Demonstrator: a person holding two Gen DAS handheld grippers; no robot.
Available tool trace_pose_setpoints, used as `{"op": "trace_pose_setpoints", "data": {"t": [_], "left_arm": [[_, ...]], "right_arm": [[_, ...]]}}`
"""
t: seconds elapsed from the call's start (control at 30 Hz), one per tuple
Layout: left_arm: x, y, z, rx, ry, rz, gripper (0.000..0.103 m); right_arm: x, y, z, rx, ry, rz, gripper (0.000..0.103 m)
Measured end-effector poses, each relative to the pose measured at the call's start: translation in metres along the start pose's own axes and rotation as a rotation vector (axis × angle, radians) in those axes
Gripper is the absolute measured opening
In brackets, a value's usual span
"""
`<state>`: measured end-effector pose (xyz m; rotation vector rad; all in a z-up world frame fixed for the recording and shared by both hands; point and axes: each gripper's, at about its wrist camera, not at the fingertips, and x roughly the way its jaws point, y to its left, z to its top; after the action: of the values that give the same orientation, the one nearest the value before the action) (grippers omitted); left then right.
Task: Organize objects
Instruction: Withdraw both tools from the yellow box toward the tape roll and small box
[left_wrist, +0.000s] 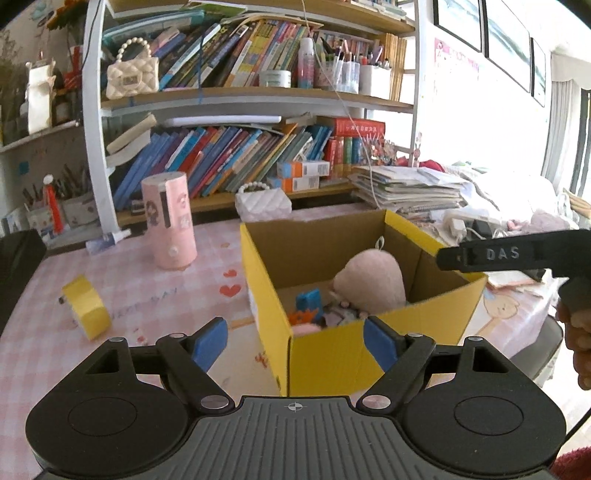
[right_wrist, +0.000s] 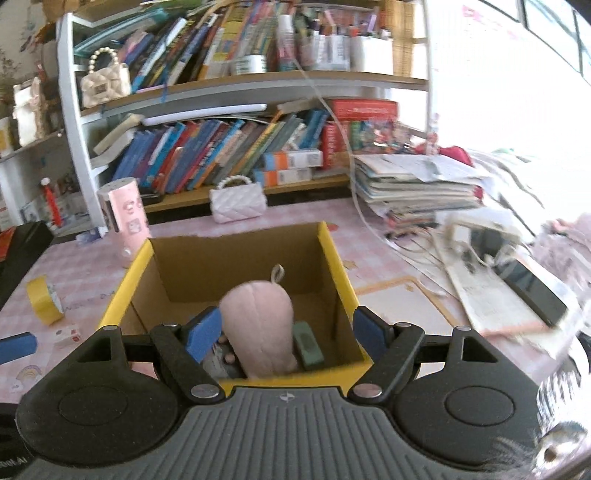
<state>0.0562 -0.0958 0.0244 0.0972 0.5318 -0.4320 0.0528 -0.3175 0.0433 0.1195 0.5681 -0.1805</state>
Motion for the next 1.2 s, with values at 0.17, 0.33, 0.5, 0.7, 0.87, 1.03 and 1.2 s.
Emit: {"op": "trace_pose_setpoints", "data": {"t": [0.17,0.33,0.5,0.7,0.87,1.03,1.2], "left_arm": [[-0.010,0.008,-0.016,0.007,0.049,0.002,0.083],[-0.019,0.013,-0.030,0.023,0.107,0.001,0.083],[-0.028,0.018,-0.045,0.034,0.159,-0.003,0.084],[-0.040,0.025,-0.064,0.034,0.210,-0.006,0.084],[-0.049,0.034,-0.077,0.021,0.246,-0.001,0.084],[-0.058,0.043,-0.086,0.010,0.262,0.006,0.084],[-0.067,0.052,-0.093,-0.001,0.266,0.021,0.084]], "right_arm": [[-0.013,0.012,-0.026,0.013,0.046,-0.040,0.077],[-0.022,0.029,-0.052,0.019,0.109,-0.046,0.077],[-0.032,0.047,-0.077,-0.005,0.145,-0.046,0.077],[-0.042,0.062,-0.099,0.001,0.190,-0.036,0.076],[-0.050,0.075,-0.114,-0.003,0.219,-0.019,0.076],[-0.057,0.090,-0.125,-0.021,0.237,0.014,0.076],[-0.061,0.105,-0.130,-0.038,0.246,0.047,0.076]]}}
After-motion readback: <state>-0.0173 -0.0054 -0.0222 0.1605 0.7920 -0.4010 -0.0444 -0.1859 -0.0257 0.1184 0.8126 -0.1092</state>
